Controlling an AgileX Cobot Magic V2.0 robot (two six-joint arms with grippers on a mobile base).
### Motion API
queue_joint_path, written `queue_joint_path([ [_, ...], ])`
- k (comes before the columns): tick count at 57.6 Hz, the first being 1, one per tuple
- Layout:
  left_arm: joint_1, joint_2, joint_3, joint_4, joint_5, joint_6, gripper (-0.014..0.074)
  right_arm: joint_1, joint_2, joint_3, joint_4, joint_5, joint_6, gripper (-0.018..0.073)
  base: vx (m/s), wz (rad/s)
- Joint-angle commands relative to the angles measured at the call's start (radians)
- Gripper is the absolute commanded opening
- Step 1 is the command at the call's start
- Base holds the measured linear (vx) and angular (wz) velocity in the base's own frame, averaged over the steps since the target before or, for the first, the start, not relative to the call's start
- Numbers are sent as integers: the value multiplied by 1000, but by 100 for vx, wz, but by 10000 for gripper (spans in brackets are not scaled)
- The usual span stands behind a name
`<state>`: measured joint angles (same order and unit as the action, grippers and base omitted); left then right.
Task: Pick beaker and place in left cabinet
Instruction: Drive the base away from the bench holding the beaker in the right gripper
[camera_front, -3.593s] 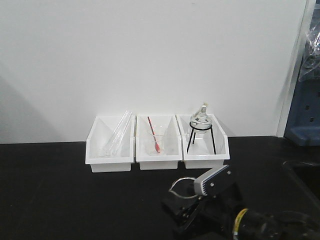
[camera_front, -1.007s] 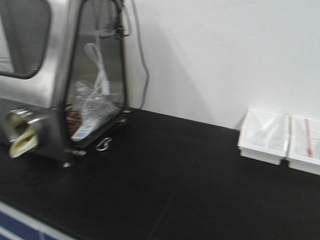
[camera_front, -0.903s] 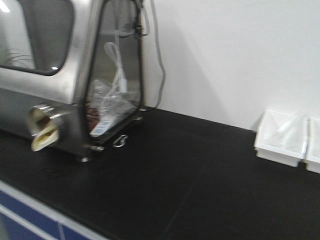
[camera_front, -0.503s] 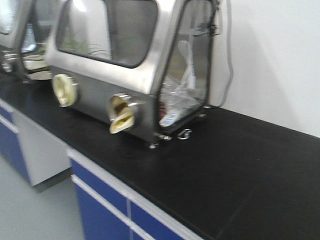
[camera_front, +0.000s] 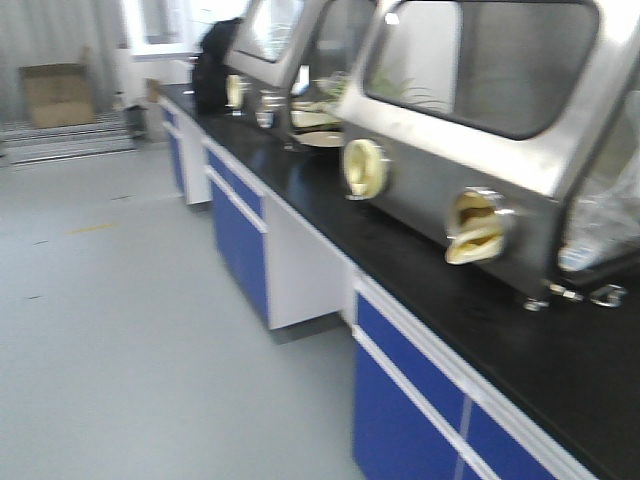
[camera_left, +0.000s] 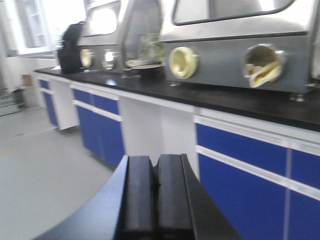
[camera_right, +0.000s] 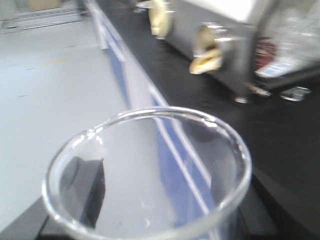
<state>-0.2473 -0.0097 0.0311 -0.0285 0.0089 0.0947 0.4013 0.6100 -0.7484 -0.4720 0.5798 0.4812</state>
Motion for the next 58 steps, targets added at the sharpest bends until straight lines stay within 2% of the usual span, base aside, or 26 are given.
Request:
queue_joint_path([
  [1, -6, -17, 16, -8, -83, -3, 1, -1, 0, -28, -28, -74, -1, -6, 2, 67],
  [32, -6, -17, 16, -8, -83, -3, 1, -1, 0, -28, -28, -74, -1, -6, 11, 53],
  [58, -6, -17, 16, -8, -83, -3, 1, -1, 0, -28, -28, -74, -1, -6, 29, 46],
])
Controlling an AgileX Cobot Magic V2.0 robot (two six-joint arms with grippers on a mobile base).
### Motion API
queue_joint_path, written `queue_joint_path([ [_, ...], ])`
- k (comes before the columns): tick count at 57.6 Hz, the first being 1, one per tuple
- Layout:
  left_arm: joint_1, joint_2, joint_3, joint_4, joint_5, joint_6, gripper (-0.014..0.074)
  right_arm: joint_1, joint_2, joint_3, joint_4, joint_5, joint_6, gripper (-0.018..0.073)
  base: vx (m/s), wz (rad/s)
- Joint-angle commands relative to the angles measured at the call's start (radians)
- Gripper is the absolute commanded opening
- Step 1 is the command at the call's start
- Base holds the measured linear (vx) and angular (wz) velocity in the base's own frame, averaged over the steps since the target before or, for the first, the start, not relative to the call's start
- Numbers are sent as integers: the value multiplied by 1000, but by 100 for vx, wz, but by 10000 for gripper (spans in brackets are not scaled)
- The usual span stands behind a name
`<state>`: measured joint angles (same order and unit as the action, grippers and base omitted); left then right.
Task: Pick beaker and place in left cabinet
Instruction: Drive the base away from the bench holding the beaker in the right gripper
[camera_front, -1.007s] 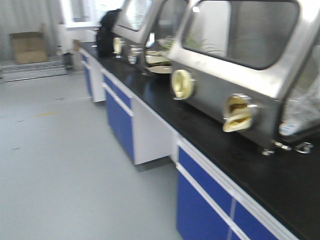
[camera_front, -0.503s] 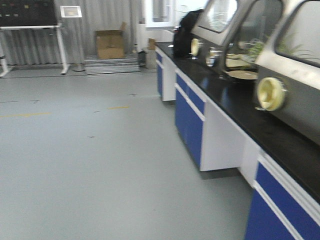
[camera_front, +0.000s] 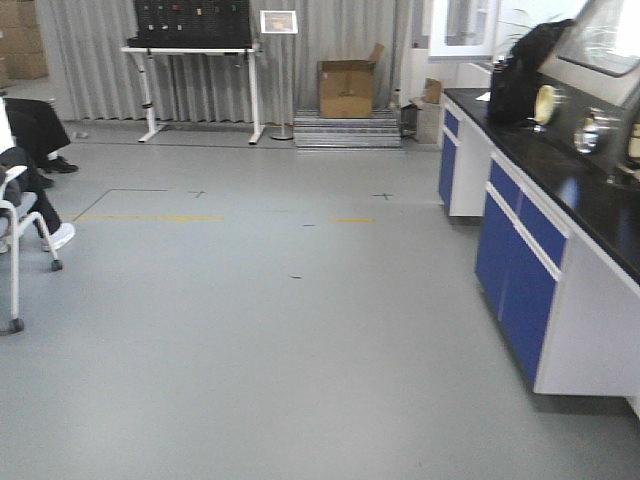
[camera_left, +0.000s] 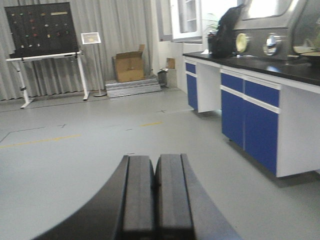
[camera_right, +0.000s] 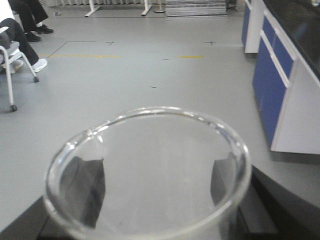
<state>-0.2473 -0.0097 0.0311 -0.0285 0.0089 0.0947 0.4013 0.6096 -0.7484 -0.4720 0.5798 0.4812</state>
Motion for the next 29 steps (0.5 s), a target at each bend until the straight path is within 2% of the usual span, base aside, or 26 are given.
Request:
queue_joint_path([
  [1, -6, -17, 16, -8, -83, -3, 1, -1, 0, -28, -28, -74, -1, -6, 38, 28],
  [14, -6, -17, 16, -8, -83, -3, 1, -1, 0, -28, -28, -74, -1, -6, 43, 16],
  [29, -6, -17, 16, -8, -83, -3, 1, -1, 0, -28, -28, -74, -1, -6, 51, -3],
])
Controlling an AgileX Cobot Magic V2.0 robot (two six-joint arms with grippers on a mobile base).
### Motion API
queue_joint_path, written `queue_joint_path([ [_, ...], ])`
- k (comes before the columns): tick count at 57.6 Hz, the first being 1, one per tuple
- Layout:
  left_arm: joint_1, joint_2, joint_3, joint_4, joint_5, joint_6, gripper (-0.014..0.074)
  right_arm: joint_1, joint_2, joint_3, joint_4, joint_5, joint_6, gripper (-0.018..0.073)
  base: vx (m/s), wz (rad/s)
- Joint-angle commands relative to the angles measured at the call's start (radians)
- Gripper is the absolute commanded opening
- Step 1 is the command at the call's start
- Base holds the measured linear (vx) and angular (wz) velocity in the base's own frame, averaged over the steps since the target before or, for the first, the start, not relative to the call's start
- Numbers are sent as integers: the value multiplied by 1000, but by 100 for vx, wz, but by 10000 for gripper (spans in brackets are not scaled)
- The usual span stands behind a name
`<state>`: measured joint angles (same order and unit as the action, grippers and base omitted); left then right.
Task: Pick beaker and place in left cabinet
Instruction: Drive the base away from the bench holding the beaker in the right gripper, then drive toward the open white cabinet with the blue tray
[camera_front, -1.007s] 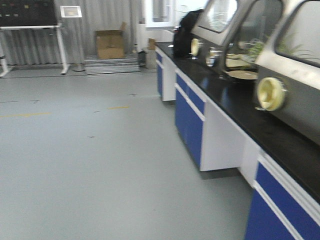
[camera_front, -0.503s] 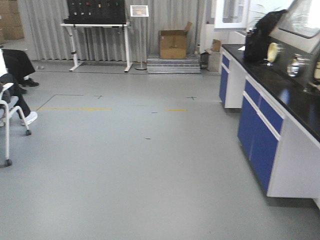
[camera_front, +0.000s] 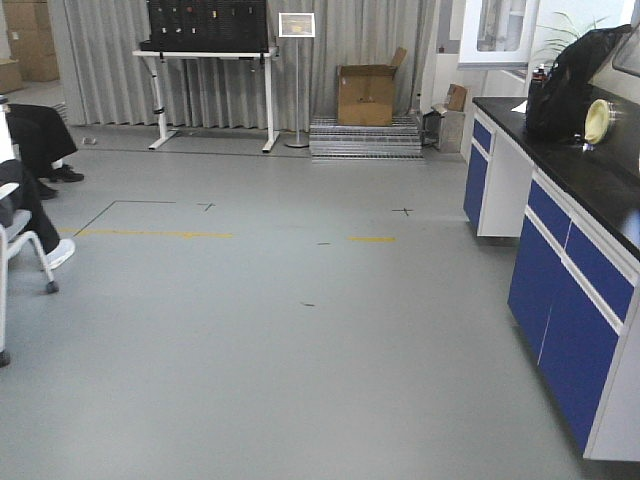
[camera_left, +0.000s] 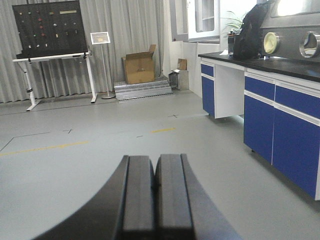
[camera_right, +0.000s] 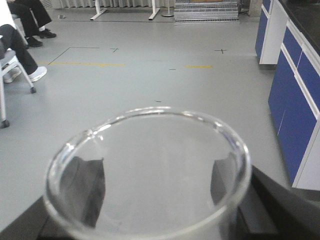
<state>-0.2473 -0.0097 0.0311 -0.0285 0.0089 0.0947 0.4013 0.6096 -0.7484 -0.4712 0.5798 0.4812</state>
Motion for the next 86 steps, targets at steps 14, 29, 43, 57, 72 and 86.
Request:
queue_joint_path([
  [14, -6, -17, 16, -8, -83, -3, 1, -1, 0, -28, -29, -74, -1, -6, 59, -18],
  [29, -6, -17, 16, -8, -83, -3, 1, -1, 0, -28, -29, -74, -1, -6, 65, -16],
  [43, -6, -17, 16, -8, -83, -3, 1, -1, 0, -28, -29, -74, -1, -6, 69, -3],
  [57, -6, -17, 16, -8, -83, -3, 1, -1, 0, -28, -29, -74, -1, -6, 71, 3],
  [72, -6, -17, 16, -8, -83, -3, 1, -1, 0, -28, -29, -74, -1, -6, 73, 0],
  [86, -6, -17, 16, -8, -83, -3, 1, -1, 0, -28, -29, -73, -1, -6, 75, -1],
])
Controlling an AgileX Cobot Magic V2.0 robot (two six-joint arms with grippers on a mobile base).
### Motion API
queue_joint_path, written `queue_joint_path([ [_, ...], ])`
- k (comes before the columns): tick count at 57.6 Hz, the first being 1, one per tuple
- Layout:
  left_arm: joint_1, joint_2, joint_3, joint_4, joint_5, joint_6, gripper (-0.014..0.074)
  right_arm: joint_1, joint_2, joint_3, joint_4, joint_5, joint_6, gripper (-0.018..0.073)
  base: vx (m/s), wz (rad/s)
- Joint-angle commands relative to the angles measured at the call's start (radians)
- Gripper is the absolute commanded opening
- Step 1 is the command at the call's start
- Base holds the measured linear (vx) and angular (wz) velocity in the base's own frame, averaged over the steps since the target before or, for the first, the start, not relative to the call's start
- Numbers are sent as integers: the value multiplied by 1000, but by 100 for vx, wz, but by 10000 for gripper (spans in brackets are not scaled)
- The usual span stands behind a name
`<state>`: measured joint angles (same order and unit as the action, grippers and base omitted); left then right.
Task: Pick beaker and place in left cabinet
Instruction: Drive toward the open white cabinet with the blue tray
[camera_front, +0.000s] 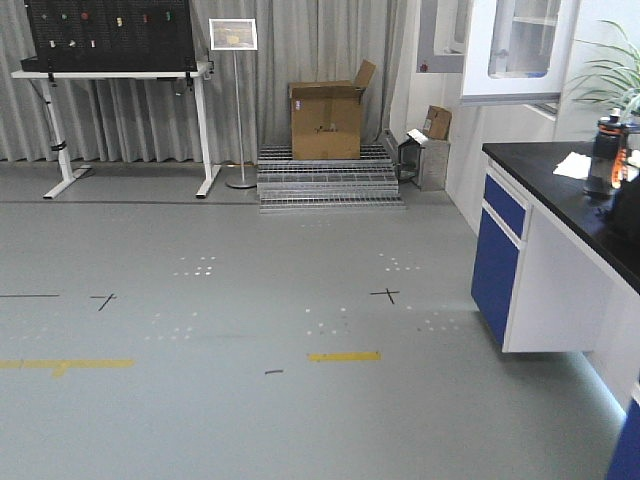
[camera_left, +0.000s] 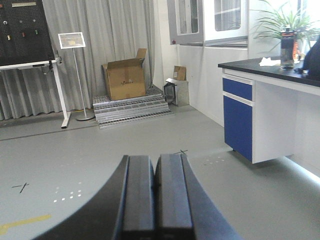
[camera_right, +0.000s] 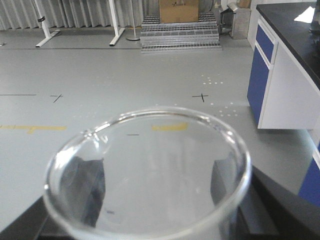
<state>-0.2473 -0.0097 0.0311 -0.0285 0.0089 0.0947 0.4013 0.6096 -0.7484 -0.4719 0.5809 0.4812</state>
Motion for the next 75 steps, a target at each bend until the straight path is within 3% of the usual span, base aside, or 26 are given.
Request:
queue_joint_path([
  [1, -6, -17, 16, -8, -83, -3, 1, -1, 0, -28, -28, -74, -1, -6, 75, -1],
  [75, -6, -17, 16, -8, -84, -3, 1, -1, -3, -28, -28, -75, -1, -6, 75, 8],
])
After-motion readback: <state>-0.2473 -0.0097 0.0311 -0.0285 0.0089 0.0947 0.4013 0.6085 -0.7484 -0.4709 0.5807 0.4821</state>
